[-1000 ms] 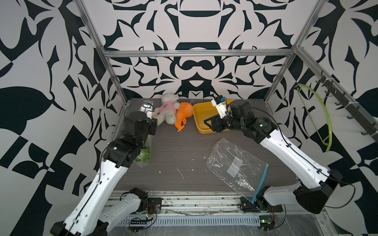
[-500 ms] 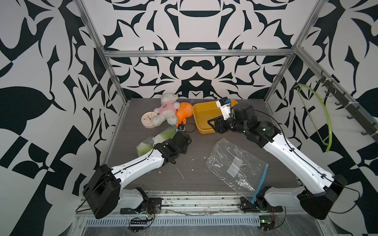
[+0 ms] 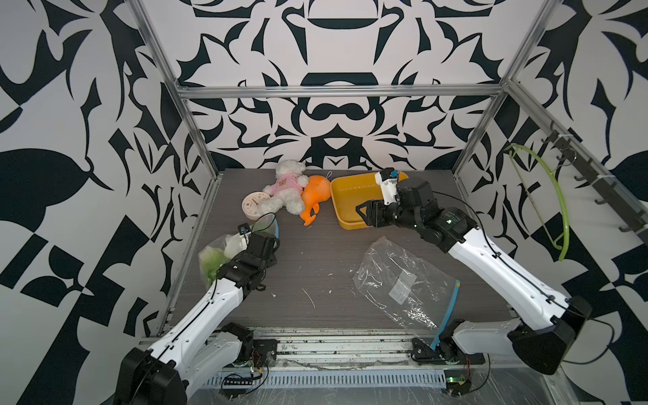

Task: Put the chinese cabbages into a zipper bag and zip it
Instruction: Place the zipper food storage bag at the center of the board, then move the zipper food storage bag to the center of the board.

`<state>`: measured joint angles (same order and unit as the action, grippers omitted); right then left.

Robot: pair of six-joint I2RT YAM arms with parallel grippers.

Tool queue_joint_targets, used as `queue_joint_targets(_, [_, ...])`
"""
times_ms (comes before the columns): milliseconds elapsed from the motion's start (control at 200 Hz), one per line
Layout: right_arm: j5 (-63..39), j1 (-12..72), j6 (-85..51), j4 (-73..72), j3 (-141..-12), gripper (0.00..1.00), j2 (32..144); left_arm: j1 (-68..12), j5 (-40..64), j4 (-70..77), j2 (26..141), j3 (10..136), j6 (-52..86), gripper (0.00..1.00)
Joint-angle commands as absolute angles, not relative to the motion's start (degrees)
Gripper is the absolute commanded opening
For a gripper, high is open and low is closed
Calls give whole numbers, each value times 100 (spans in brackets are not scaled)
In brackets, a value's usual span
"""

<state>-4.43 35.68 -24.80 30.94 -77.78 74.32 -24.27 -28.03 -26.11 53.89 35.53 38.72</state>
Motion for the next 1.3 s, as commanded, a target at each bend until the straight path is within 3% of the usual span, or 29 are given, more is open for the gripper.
queue_joint_targets(0, [-135, 3586, -2799, 3222, -7787, 66, 7207, -2459, -1912, -2833, 5284, 3698, 4067, 60])
queue_joint_targets(105, [-42, 3586, -2977, 3388, -7788, 70, 7070, -3073, -1789, -2813, 5234, 3884, 4445, 65])
queue_joint_targets(170, [25, 3586, -3136, 3506, -7815, 88, 7015, -3670, -2024, -2965, 5358, 4184, 4582, 68])
queue_joint_targets(255, [108, 3586, -3361, 3677, -7857, 99, 6981, -4309, -1919, -2941, 5762, 4571, 4649, 72])
queue_joint_targets(580, [41, 3674, -3927, 3998, -7838, 99, 6698, -5735, -272, -1911, 8699, 6261, 3683, 79])
queue_joint_targets(725, [198, 3677, -3938, 4149, -7745, 99, 6309, -5836, 146, -1531, 9714, 6783, 3761, 81])
queue_joint_targets(940, [202, 3674, -3864, 4275, -7734, 99, 5962, -5845, -153, -1702, 10815, 7568, 3902, 80])
queue_joint_targets(1115, [145, 3676, -3852, 4219, -7606, 99, 5855, -5836, -505, -1916, 11427, 8051, 4123, 75])
queue_joint_targets(1295, [108, 3676, -3857, 4118, -7569, 99, 5785, -5836, -958, -2039, 11560, 8085, 4432, 52])
